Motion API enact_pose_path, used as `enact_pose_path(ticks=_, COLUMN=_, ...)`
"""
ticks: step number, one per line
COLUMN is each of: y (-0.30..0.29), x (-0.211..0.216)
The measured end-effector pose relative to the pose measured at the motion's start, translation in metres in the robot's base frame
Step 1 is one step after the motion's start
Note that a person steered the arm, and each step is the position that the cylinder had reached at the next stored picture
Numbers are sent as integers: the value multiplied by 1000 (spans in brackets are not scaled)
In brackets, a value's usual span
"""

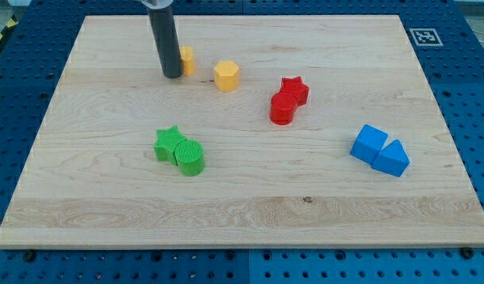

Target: Move the yellow heart towards the top left side of the board

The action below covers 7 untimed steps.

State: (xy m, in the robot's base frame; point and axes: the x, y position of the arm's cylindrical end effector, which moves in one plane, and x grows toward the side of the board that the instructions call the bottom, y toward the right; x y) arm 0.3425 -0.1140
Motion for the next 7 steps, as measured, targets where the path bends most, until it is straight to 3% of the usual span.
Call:
enact_pose_path(ticks=2, y=26, x=7)
enact_pose_path(ticks=4, y=13, x=-50)
enact_pose_path(ticks=6, y=50, x=-63)
enact_pose_path(ticks=7, y=13, x=-63)
